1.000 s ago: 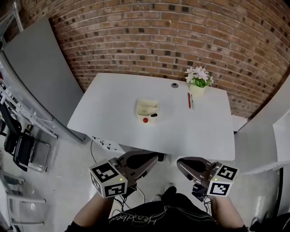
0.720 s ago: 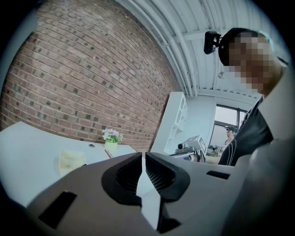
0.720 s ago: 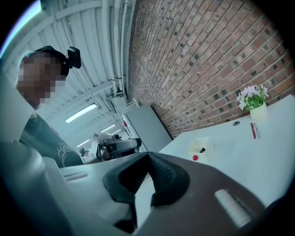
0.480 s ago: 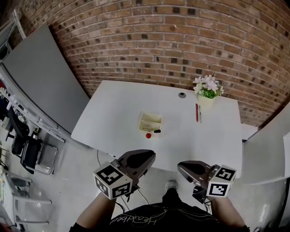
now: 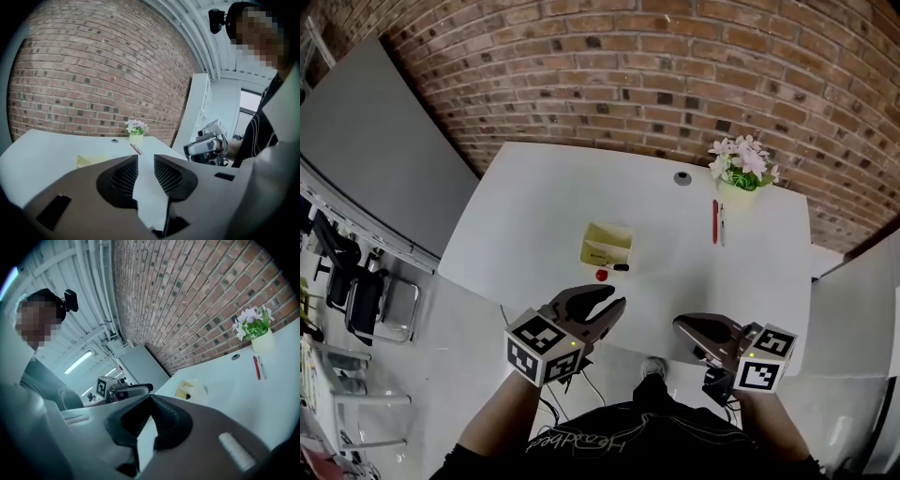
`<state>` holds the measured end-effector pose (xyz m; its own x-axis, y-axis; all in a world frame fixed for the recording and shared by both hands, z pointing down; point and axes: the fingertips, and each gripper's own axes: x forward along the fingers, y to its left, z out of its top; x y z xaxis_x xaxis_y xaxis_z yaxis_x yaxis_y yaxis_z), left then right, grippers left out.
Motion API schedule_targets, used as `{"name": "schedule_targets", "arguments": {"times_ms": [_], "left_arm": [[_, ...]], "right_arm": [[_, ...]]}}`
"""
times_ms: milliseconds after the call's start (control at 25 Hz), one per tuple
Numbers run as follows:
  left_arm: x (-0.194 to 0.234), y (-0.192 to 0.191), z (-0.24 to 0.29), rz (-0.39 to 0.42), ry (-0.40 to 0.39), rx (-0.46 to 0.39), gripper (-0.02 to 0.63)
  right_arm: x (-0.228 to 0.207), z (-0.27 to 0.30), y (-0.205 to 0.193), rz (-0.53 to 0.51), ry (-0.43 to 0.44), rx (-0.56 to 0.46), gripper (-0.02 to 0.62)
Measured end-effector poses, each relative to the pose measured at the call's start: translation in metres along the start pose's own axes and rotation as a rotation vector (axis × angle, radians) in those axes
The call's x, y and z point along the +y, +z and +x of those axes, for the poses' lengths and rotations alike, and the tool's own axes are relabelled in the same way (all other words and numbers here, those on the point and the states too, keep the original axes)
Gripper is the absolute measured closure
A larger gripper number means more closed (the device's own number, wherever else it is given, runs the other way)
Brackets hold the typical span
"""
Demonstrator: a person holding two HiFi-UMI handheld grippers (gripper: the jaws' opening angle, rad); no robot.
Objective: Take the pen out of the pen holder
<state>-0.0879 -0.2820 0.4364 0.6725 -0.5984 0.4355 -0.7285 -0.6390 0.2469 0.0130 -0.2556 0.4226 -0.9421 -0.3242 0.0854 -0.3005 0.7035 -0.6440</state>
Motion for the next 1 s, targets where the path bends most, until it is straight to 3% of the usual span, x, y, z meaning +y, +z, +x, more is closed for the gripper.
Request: {"name": "schedule_targets", "arguments": {"times_ms": [200,360,520,680,1000], "left_arm": [[0.029,-0.012,0.024,0.068,0.04,0.054,0.523],[0.053,-0.029,0.047,0.155,0.082,0.176,0.522],[0.071,-0.05,0.065,0.267,0.123,0.309,0.517],[0.081,-0.068,0.079,0.398,0.159,0.401,0.492],[0.093,-0.088,0.098,0.59,0.18,0.524,0.492]], "right_arm": [[-0.021,0.003,0.001,0.039,-0.005,0.02,0.594],[-0.037,0.003,0.008,0.056,-0.015,0.011,0.594],[-0.05,0.004,0.01,0.111,-0.009,-0.008,0.594],[-0.056,0.006,0.004,0.096,-0.014,0.022,0.594],[-0.063,0.011,0.005,0.103,-0.007,0.029,0.594]]}}
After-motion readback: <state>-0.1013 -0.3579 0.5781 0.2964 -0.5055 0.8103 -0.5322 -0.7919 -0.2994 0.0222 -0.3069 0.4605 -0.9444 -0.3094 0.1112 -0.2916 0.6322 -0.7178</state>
